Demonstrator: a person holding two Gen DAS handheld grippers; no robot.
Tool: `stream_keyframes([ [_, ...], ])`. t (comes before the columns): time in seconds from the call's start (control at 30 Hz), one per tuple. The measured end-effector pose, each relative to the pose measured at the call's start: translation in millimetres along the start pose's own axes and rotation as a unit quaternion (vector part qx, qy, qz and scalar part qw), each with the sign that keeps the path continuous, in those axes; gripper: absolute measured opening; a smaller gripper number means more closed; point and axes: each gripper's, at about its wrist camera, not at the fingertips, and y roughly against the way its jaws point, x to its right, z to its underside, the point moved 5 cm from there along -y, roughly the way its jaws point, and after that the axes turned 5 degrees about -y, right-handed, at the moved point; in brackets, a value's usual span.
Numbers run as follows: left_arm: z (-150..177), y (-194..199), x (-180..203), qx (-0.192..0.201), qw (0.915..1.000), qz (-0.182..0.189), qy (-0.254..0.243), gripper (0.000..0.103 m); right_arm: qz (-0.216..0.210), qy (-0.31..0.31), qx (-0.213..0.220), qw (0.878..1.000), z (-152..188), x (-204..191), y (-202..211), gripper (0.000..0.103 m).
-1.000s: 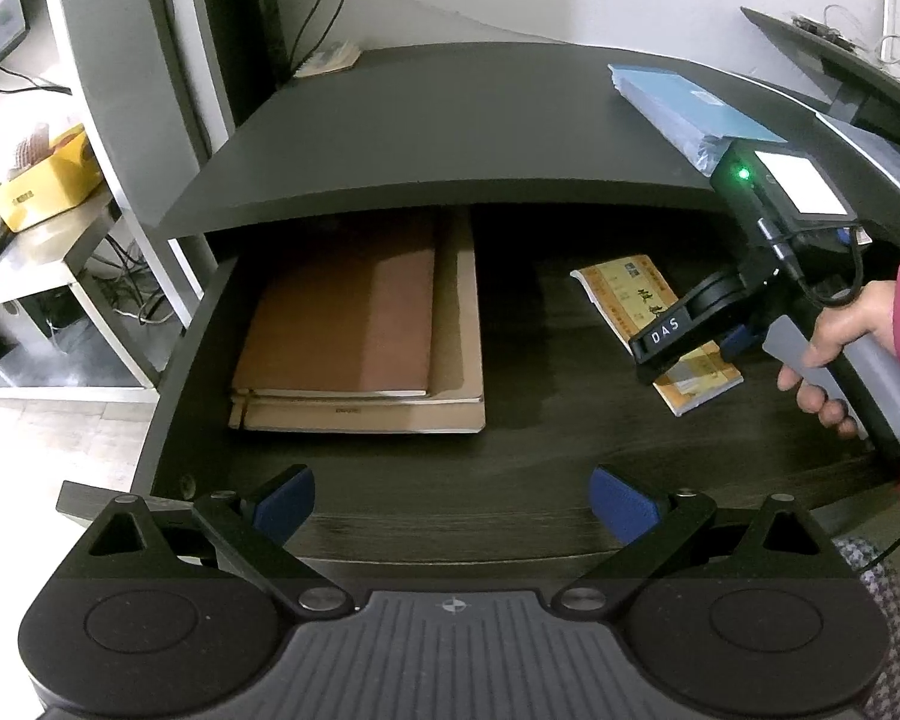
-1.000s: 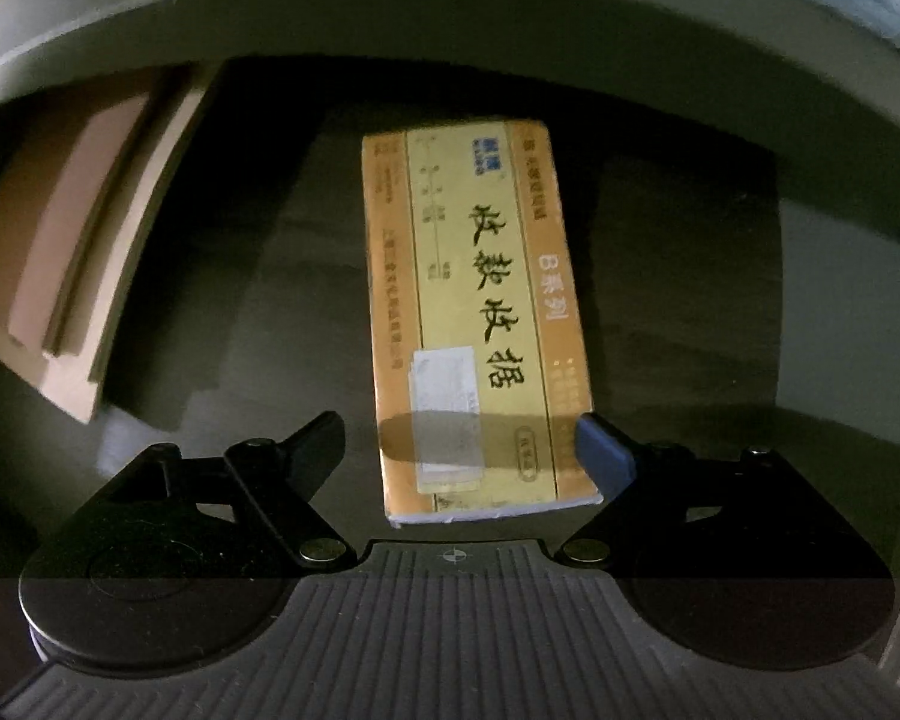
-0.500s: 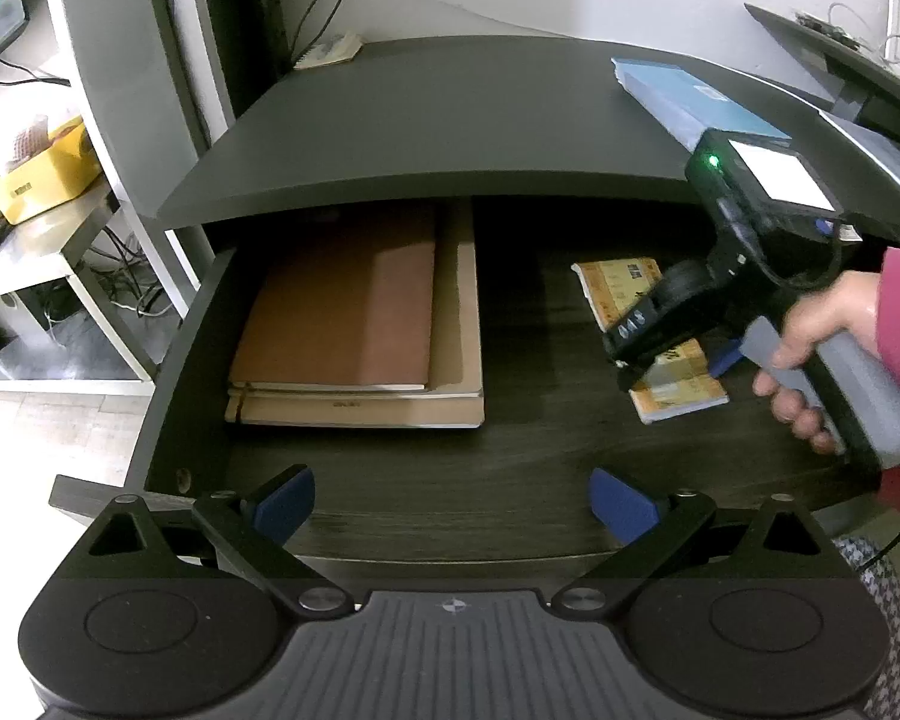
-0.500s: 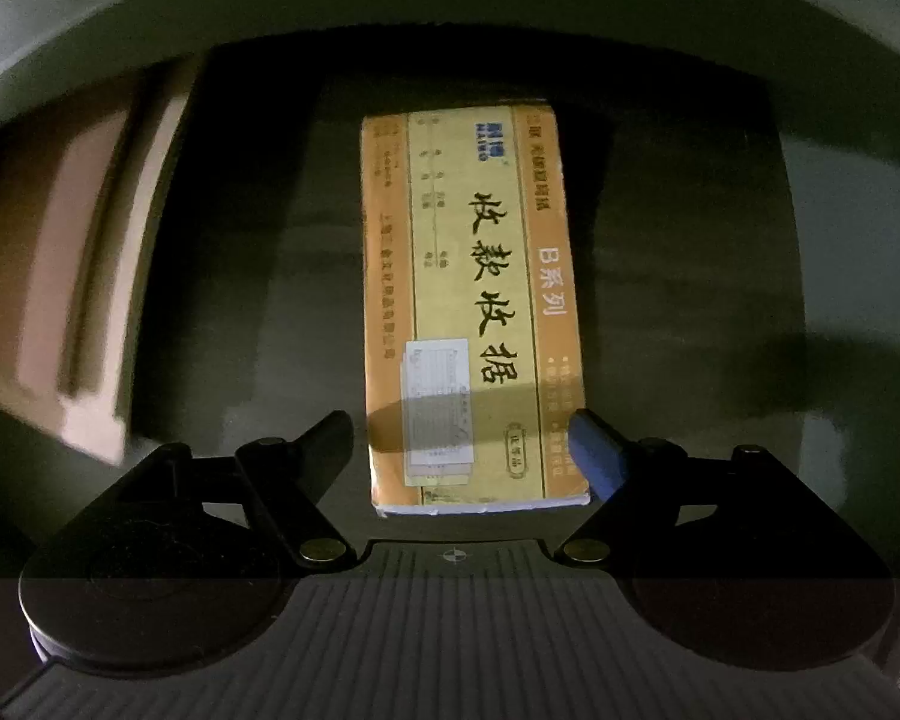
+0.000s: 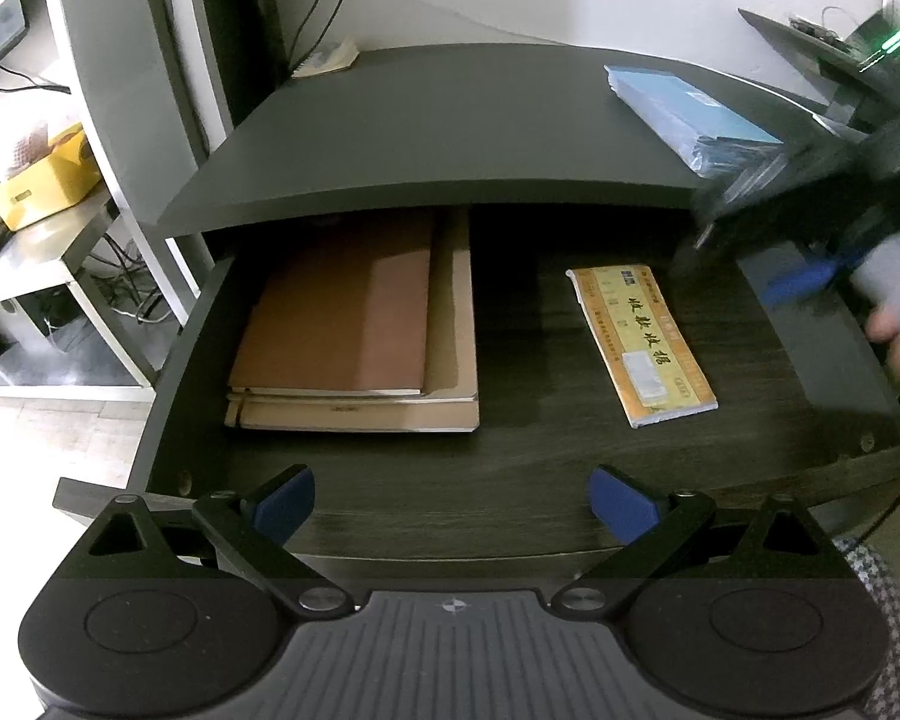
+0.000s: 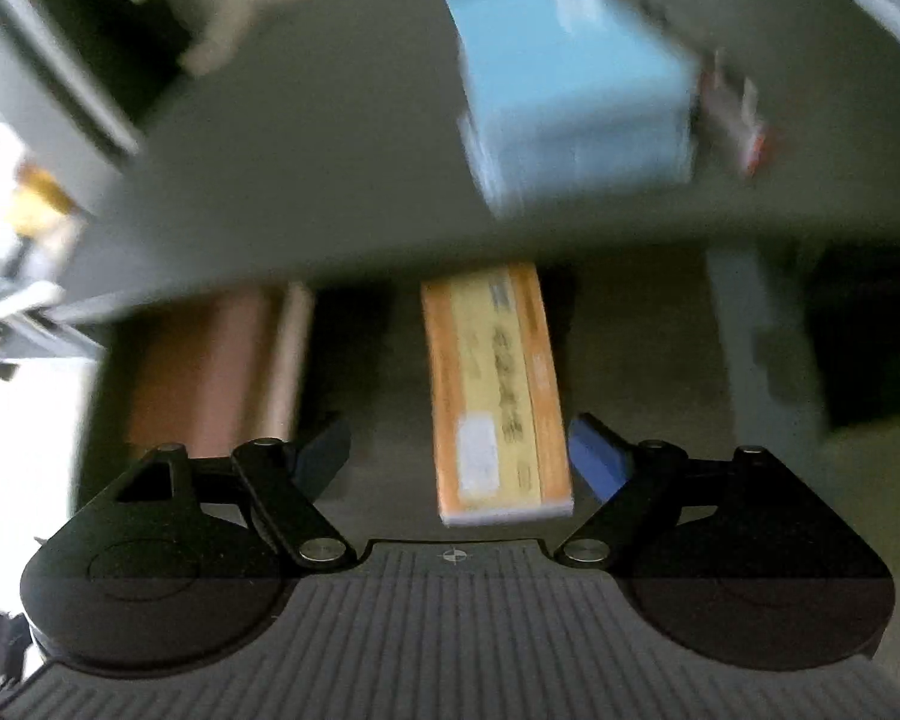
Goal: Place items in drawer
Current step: 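Lower the orange book onto the drawer floor and open the right tool, then move the right tool back to the blue booklet on the dresser top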
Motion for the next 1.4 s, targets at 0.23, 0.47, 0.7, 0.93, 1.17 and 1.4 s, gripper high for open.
stream_keyframes([
  [0.23,-0.8,1.8,4.1,0.003,1.0000,0.003,-0.004,0.099,0.057,0.029,0.106,0.992,-79.2,22.1,29.9,0.078],
  [0.47,-0.7,-0.7,2.4,0.000,1.0000,0.000,-0.003,0.099,0.066,0.067,0.069,0.993,-84.9,26.5,-14.8,0.079],
  [0.7,0.3,-4.9,3.2,-0.007,1.0000,0.002,-0.003,0.099,0.085,0.098,0.072,0.989,-75.0,22.7,-22.6,0.071],
  [0.93,1.2,-2.7,4.9,-0.006,1.0000,0.003,-0.003,0.099,0.101,0.106,0.053,0.988,-63.9,7.9,-16.3,0.059],
  [1.17,2.6,0.8,3.4,-0.001,1.0000,0.002,-0.001,0.099,0.032,-0.049,0.094,0.994,-68.3,38.3,21.4,0.054],
  [1.4,1.5,-1.9,7.6,-0.003,0.9999,0.008,-0.007,0.099,-0.047,-0.269,0.105,0.956,-63.3,110.4,26.7,0.023],
])
